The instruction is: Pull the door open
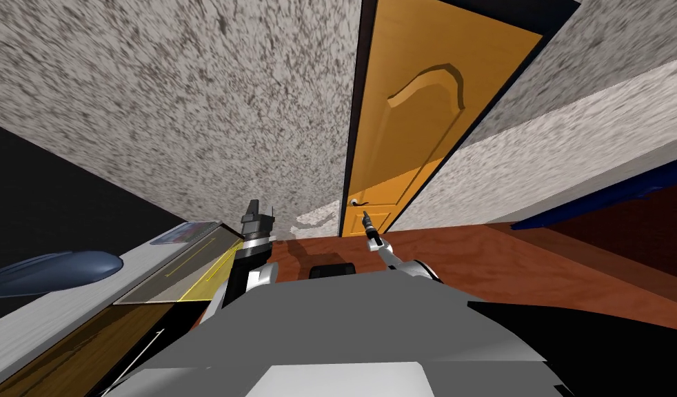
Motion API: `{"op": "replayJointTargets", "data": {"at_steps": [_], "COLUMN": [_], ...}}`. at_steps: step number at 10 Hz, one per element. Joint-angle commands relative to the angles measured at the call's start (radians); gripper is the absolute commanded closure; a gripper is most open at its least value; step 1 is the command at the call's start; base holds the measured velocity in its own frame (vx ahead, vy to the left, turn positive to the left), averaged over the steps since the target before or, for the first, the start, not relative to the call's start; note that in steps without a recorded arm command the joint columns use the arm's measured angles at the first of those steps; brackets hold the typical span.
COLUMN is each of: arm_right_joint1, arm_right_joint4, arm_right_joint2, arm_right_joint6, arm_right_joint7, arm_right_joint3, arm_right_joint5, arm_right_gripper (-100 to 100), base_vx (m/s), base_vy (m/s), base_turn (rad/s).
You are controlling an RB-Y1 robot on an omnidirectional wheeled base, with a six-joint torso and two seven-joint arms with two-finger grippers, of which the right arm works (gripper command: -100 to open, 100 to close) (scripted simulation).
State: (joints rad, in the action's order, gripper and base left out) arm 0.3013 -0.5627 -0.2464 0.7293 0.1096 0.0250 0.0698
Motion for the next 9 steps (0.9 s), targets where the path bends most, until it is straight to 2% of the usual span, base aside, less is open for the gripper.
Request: {"op": "replayJointTargets", "data": {"at_steps": [1,2,3,4,5,6,7,8,9], "arm_right_joint1": [0.016,0.013,-0.002,-0.002,-0.021,-0.029,-0.045,-0.045,-0.053], "arm_right_joint4": [0.034,0.029,0.035,0.035,0.039,0.04,0.043,0.043,0.045], "arm_right_joint2": [-0.004,-0.002,-0.027,-0.027,-0.057,-0.069,-0.093,-0.093,-0.104], "arm_right_joint6": [0.003,0.007,0.019,0.019,0.033,0.038,0.049,0.049,0.055], "arm_right_joint7": [0.001,0.001,0.017,0.017,0.036,0.043,0.058,0.058,0.066], "arm_right_joint3": [0.001,0.001,-0.002,-0.002,-0.005,-0.006,-0.008,-0.008,-0.01], "arm_right_joint5": [-0.001,0.0,0.011,0.011,0.026,0.032,0.043,0.043,0.049], "arm_right_gripper": [-100,-100,-100,-100,-100,-100,-100,-100,-100], "base_vx": [0.094,0.044,0.136,0.159,0.172,0.178,0.174,0.117,0.079], "base_vy": [-0.036,-0.02,0.045,0.049,0.065,0.077,0.095,0.055,0.019], "base_turn": [0.075,0.02,0.144,0.07,0.164,0.187,0.119,0.044,0.077]}}
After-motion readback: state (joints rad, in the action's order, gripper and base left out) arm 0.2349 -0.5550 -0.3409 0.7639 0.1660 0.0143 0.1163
